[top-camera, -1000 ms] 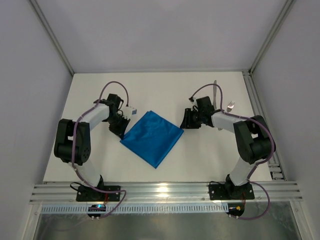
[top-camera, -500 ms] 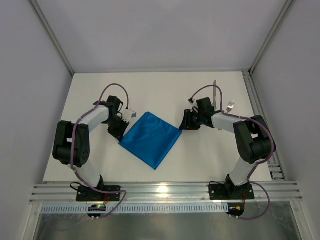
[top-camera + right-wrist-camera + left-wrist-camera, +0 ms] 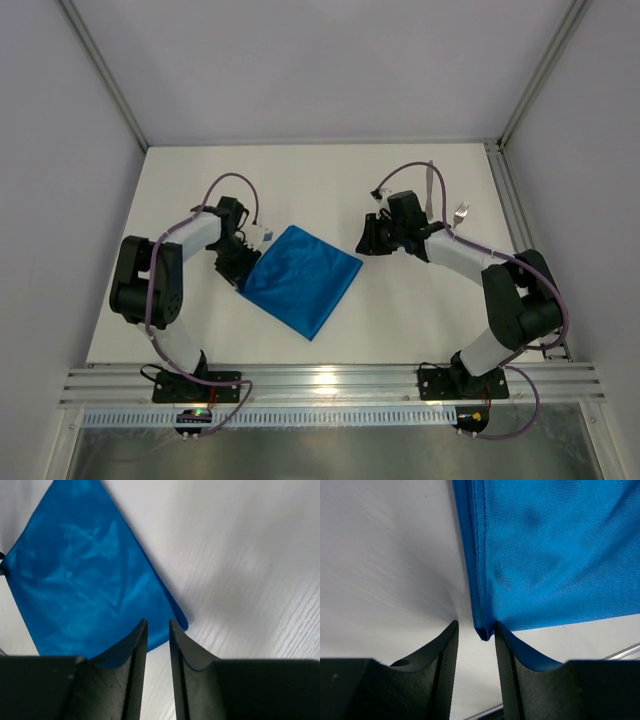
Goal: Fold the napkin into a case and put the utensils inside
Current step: Smooth out the square-folded napkin at the center of the board.
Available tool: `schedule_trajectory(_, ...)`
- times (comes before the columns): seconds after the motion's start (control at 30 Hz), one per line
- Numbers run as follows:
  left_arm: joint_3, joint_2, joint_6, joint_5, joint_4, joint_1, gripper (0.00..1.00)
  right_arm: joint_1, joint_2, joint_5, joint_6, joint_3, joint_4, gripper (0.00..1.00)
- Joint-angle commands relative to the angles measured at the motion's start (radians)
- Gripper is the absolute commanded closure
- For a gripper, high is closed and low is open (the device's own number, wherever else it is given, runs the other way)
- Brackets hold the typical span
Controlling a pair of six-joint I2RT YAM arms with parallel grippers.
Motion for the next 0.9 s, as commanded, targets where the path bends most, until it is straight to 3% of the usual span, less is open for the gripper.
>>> schedule_trajectory(0.0,0.002,-0.065,0.011,-0.044,0.017,-0.001,0.62,0.060,-0.061,0.067,-0.023,0.010,-0.002,0.74)
schedule_trajectory(0.2,0.054,-0.172,0.036,0.051,-0.076,-0.001,0.57,0.097,-0.009,0.002,0.004,0.008,0.026,0.96)
schedule_trajectory(0.3,0.066,-0.209,0.069,0.123,-0.116,-0.001,0.53,0.098,0.023,-0.018,0.021,-0.001,0.055,0.96)
schedule_trajectory(0.37,0.066,-0.231,0.078,0.137,-0.124,-0.001,0.55,0.098,0.040,-0.034,0.030,0.004,0.067,0.96)
schedule_trajectory(0.4,0.057,-0.232,0.069,0.116,-0.112,-0.001,0.59,0.097,0.061,-0.035,0.032,0.008,0.069,0.96)
schedule_trajectory(0.43,0.049,-0.225,0.039,0.093,-0.072,-0.012,0.69,0.098,0.072,-0.041,0.036,0.007,0.072,0.96)
schedule_trajectory(0.53,0.019,-0.153,0.005,0.009,-0.008,-0.044,0.78,0.098,0.095,-0.035,0.047,-0.005,0.082,0.96)
schedule_trajectory(0.87,-0.069,0.009,-0.022,-0.070,0.127,-0.105,0.77,0.066,0.132,0.041,0.116,-0.097,0.091,0.96)
